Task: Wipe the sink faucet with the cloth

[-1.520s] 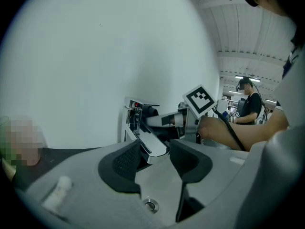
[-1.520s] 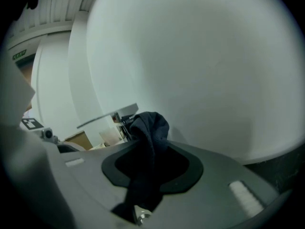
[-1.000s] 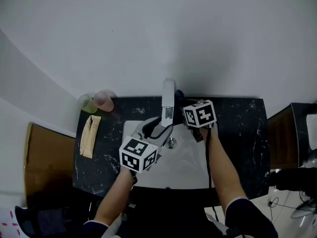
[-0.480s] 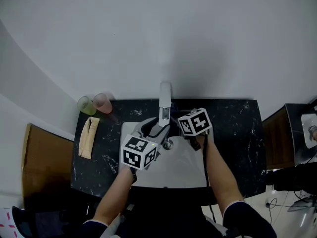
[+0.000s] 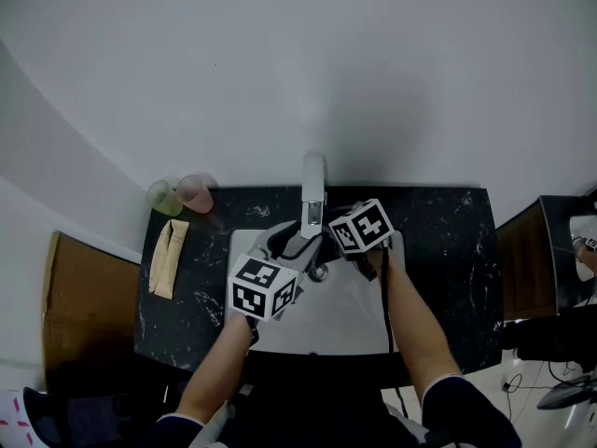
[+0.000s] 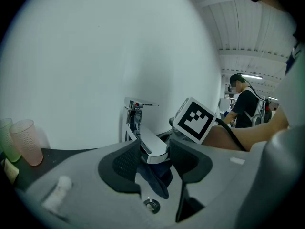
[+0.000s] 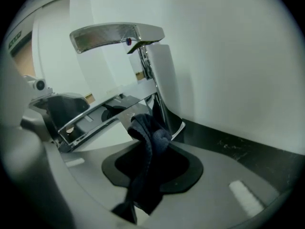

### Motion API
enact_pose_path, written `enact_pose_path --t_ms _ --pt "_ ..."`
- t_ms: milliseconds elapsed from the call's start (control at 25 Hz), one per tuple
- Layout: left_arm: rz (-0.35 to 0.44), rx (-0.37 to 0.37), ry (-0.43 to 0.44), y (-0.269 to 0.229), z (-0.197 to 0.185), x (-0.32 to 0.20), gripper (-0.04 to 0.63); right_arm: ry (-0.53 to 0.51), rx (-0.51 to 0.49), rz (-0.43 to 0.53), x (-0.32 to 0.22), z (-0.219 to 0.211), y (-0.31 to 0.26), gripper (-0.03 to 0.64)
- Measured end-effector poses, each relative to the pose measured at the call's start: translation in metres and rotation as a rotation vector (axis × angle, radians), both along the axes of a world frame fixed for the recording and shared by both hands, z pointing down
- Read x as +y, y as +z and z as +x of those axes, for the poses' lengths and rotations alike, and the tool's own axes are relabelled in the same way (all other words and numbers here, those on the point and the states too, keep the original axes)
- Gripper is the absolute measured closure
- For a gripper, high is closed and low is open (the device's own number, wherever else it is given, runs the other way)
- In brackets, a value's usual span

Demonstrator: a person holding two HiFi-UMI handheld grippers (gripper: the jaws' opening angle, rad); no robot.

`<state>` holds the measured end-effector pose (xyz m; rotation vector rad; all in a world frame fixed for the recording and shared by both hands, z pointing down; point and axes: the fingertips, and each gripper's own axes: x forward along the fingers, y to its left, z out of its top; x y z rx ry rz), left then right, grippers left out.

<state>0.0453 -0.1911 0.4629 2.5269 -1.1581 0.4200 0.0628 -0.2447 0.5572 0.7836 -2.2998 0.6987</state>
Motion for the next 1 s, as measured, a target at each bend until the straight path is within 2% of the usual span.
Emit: enact_pose_path --t_ms 280,520,720,1000 --pt "0.002 0.006 -0.001 0.0 -0.002 -0.001 0.396 -0.01 -0.084 0.13 -0.001 0.0 -0.019 0.512" --pt "0.0 0.005 -0.001 0.0 -0.001 0.0 0.396 -0.026 -0.092 0.203 -0.001 0.007 -0.035 0.512" --pt "-0.001 0.005 -0.001 0.001 -0.002 -0.001 0.396 -0.028 -0.076 0.248 0.0 0.015 -0.046 0.513" --pt "0.003 0.009 -0.004 0.0 0.0 -0.001 0.396 -0.02 0.002 0.307 0.012 0.031 -0.059 0.514"
